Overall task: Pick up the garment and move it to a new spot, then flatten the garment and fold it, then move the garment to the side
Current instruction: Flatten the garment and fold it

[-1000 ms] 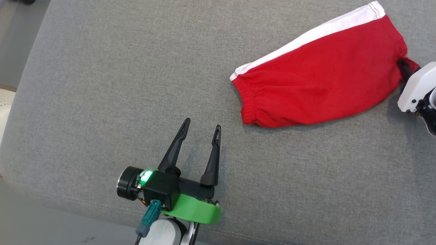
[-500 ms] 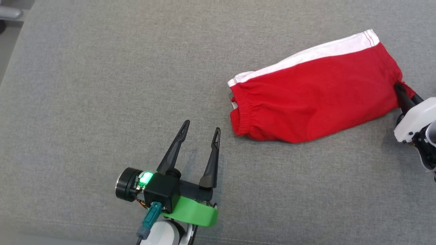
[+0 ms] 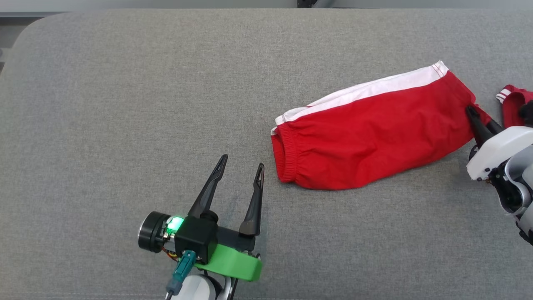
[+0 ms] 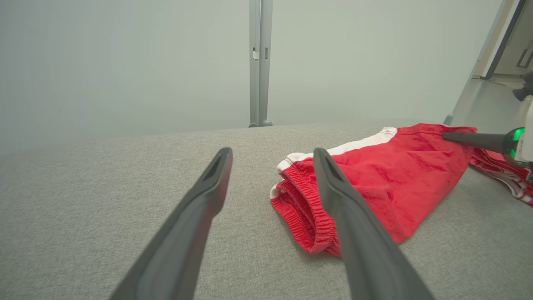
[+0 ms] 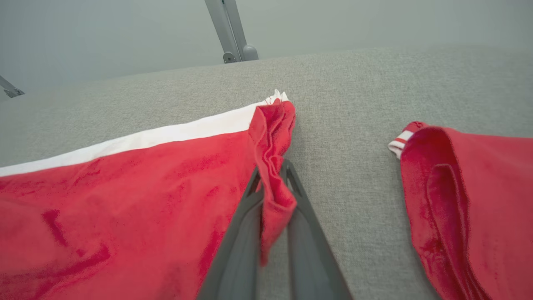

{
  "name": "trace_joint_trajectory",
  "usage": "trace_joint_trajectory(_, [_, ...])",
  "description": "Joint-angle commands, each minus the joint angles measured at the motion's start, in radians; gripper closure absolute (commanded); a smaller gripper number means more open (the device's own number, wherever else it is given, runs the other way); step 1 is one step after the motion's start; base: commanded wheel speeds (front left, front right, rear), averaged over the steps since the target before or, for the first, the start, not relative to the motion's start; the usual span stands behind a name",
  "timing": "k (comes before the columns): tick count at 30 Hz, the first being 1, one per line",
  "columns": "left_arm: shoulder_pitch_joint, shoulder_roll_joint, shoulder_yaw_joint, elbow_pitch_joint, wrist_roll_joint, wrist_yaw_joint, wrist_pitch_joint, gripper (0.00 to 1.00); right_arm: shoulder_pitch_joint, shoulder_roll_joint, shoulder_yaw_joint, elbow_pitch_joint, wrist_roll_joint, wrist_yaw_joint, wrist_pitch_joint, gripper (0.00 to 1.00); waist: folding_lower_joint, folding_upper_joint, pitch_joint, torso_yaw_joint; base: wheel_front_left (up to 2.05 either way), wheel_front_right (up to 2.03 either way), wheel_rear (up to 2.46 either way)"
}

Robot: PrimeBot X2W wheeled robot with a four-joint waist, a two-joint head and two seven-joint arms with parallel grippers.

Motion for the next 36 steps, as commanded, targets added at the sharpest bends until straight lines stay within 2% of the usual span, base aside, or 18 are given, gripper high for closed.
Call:
trace_joint_trajectory(1, [0.014,0.001,0.003,0.001,0.004,0.000,0.001,0.00,-0.015,0.004,0.007,-0.010,-0.012,0.000,-0.006,1.00,0.0000,0.0000,-0.013,0.003,0.00,0.00,0.00])
trace_joint_trajectory(7, [0.031,0.001,0.001,-0.002,-0.012,0.003,0.001,0.00,-0.060,0.027,0.053,-0.079,-0.068,0.000,-0.012,1.00,0.0000,0.0000,-0.042,0.024,0.00,0.00,0.00])
trace_joint_trajectory(16, [0.049,0.001,-0.006,-0.003,-0.026,0.014,0.001,0.00,-0.111,0.071,0.176,-0.238,-0.160,0.000,0.023,1.00,0.0000,0.0000,-0.062,0.055,0.00,0.00,0.00])
trace_joint_trajectory(22, [0.059,0.001,0.005,-0.013,-0.032,0.022,0.001,0.00,-0.055,0.085,0.256,-0.368,-0.207,0.000,0.078,1.00,0.0000,0.0000,-0.063,0.076,0.00,0.00,0.00])
trace_joint_trajectory(27, [0.064,0.001,0.015,-0.017,-0.033,0.023,0.001,0.00,-0.009,0.101,0.291,-0.407,-0.221,0.000,0.115,1.00,0.0000,0.0000,-0.057,0.073,0.00,0.00,0.00])
trace_joint_trajectory(32, [0.060,0.001,0.016,-0.019,-0.034,0.020,0.001,0.00,0.033,0.139,0.300,-0.392,-0.231,0.000,0.120,1.00,0.0000,0.0000,-0.052,0.068,0.00,0.00,0.00])
trace_joint_trajectory(33, [0.057,0.001,0.016,-0.020,-0.034,0.019,0.001,0.00,0.037,0.148,0.296,-0.386,-0.230,0.000,0.115,0.77,0.0000,0.0000,-0.051,0.067,0.00,0.00,0.00])
trace_joint_trajectory(34, [0.055,0.001,0.016,-0.020,-0.033,0.018,0.001,0.00,0.040,0.158,0.290,-0.379,-0.231,0.000,0.108,0.21,0.0000,0.0000,-0.051,0.065,0.00,0.00,0.00])
trace_joint_trajectory(35, [0.054,0.001,0.018,-0.019,-0.032,0.018,0.001,0.00,0.045,0.170,0.288,-0.375,-0.230,0.000,0.101,0.00,0.0000,0.0000,-0.051,0.062,0.00,0.00,0.00])
trace_joint_trajectory(36, [0.053,0.001,0.019,-0.017,-0.030,0.016,0.001,0.00,0.052,0.183,0.287,-0.373,-0.226,0.000,0.093,0.00,0.0000,0.0000,-0.053,0.060,0.00,0.00,0.00])
